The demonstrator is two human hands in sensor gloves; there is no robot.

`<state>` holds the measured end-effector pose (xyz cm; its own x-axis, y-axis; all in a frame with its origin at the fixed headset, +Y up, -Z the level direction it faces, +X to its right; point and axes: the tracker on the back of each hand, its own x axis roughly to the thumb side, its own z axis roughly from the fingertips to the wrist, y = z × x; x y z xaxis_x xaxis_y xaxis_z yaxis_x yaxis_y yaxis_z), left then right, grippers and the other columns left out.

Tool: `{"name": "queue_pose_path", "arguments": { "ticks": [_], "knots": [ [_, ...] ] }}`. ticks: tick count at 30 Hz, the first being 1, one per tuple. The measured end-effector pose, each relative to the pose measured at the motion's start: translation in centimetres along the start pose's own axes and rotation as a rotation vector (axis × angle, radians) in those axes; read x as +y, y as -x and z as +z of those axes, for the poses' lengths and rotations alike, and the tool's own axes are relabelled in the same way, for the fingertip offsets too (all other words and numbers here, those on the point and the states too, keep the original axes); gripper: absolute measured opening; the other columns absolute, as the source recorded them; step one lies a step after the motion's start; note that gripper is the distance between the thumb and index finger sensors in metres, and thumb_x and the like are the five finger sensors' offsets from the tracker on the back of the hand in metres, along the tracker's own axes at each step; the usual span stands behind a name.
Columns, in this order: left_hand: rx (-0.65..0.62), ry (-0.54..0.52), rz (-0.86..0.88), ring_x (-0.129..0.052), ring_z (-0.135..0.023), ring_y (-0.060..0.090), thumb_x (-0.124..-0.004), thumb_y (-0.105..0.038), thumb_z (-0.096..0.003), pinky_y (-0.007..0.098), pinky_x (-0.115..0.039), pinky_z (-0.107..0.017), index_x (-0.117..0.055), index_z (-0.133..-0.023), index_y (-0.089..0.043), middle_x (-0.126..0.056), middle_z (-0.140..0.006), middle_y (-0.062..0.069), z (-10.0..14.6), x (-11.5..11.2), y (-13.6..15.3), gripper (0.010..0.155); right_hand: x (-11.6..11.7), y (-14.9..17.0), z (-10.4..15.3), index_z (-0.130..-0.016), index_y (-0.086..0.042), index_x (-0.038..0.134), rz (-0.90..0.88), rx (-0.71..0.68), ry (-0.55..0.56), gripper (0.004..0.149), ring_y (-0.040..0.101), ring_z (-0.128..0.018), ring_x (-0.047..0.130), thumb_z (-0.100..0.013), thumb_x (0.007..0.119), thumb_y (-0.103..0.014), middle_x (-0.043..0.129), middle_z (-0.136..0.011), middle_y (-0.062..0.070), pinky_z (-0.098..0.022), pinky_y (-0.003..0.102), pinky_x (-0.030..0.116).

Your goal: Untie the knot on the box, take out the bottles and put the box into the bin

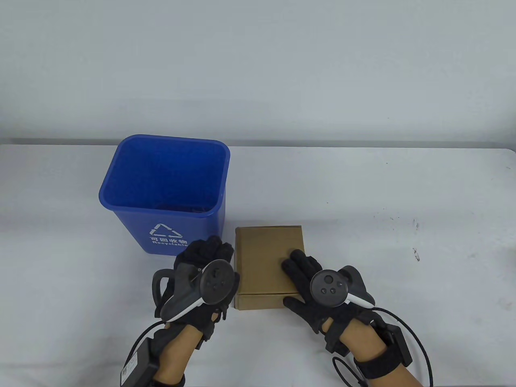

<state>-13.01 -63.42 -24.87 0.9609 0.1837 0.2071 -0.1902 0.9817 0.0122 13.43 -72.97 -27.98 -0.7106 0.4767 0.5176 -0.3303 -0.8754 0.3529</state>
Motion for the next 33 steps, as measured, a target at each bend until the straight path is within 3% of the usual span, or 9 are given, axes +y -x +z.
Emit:
{"name": "queue_pose_path", "arguments": {
  "ticks": [7, 9, 11, 18, 23, 26, 31, 33],
  "knots": [
    [0.033, 0.040, 0.232, -0.062, -0.099, 0.051, -0.082, -0.037, -0.0495, 0.068, -0.056, -0.069, -0.064, -0.109, -0.015, -0.057, -0.113, 0.016, -0.6, -6.5, 4.5, 0.066, -1.2, 0.8, 0.8, -0.106, -0.018, 0.014, -0.001, 0.032, 0.029, 0.079, 0.062, -0.097, 0.027, -0.051, 0.063, -0.049, -0.002, -0.109, 0.013, -0.064, 0.072, 0.040],
    [0.045, 0.109, 0.230, -0.057, -0.101, 0.049, -0.079, -0.035, -0.0511, 0.067, -0.053, -0.071, -0.057, -0.110, -0.017, -0.051, -0.114, 0.014, -0.6, -6.9, 5.4, 0.066, -1.5, 1.1, 1.0, -0.106, -0.018, 0.014, 0.005, 0.054, 0.039, 0.079, 0.062, -0.097, 0.027, -0.051, 0.063, -0.049, -0.002, -0.109, 0.013, -0.064, 0.072, 0.040],
    [0.048, 0.054, 0.215, -0.061, -0.099, 0.049, -0.080, -0.035, -0.0501, 0.067, -0.055, -0.070, -0.060, -0.109, -0.016, -0.054, -0.113, 0.014, -0.4, -7.2, 6.6, 0.065, -1.9, 1.9, 1.2, -0.106, -0.018, 0.013, 0.000, 0.096, 0.069, 0.080, 0.062, -0.097, 0.028, -0.051, 0.063, -0.049, -0.002, -0.109, 0.014, -0.064, 0.071, 0.041],
    [0.069, 0.096, 0.288, -0.061, -0.099, 0.049, -0.078, -0.031, -0.0511, 0.066, -0.056, -0.070, -0.052, -0.112, -0.018, -0.051, -0.114, 0.014, -0.8, -8.3, 7.8, 0.068, -2.3, 4.9, 1.3, -0.105, -0.012, 0.015, 0.015, 0.345, 0.246, 0.082, 0.061, -0.094, 0.042, -0.051, 0.062, -0.050, 0.010, -0.109, 0.020, -0.062, 0.069, 0.049],
    [0.025, 0.212, 0.254, -0.060, -0.101, 0.048, -0.074, -0.027, -0.0524, 0.067, -0.053, -0.072, -0.049, -0.113, -0.025, -0.052, -0.116, 0.010, -1.7, -9.7, 7.4, 0.066, -2.4, 6.2, 0.7, -0.101, -0.006, 0.051, 0.030, 0.401, 0.305, 0.070, 0.058, -0.090, 0.056, -0.049, 0.067, -0.050, 0.048, -0.105, 0.022, -0.059, 0.067, 0.056],
    [-0.019, 0.232, 0.257, -0.063, -0.100, 0.047, -0.074, -0.023, -0.0523, 0.068, -0.053, -0.072, -0.057, -0.111, -0.030, -0.062, -0.112, 0.008, -2.0, -10.1, 6.9, 0.061, -1.8, 6.5, 0.1, -0.097, -0.008, 0.063, 0.017, 0.361, 0.269, 0.063, 0.057, -0.089, 0.060, -0.049, 0.069, -0.047, 0.059, -0.102, 0.021, -0.058, 0.067, 0.057],
    [-0.118, 0.189, 0.253, -0.069, -0.098, 0.045, -0.079, -0.026, -0.0511, 0.065, -0.057, -0.071, -0.078, -0.100, -0.029, -0.082, -0.101, 0.001, -1.8, -9.7, 6.1, 0.049, -0.9, 6.0, -0.6, -0.101, -0.015, 0.059, 0.062, 0.304, 0.155, 0.058, 0.057, -0.091, 0.057, -0.050, 0.070, -0.040, 0.055, -0.106, 0.020, -0.060, 0.068, 0.054],
    [-0.119, 0.184, 0.248, -0.069, -0.097, 0.045, -0.082, -0.030, -0.0505, 0.066, -0.057, -0.071, -0.080, -0.099, -0.026, -0.083, -0.099, 0.004, -1.6, -9.6, 5.9, 0.049, -0.6, 5.8, -0.7, -0.103, -0.016, 0.057, 0.079, 0.287, 0.121, 0.059, 0.057, -0.092, 0.056, -0.050, 0.070, -0.038, 0.053, -0.106, 0.020, -0.060, 0.068, 0.054]
  ]
}}
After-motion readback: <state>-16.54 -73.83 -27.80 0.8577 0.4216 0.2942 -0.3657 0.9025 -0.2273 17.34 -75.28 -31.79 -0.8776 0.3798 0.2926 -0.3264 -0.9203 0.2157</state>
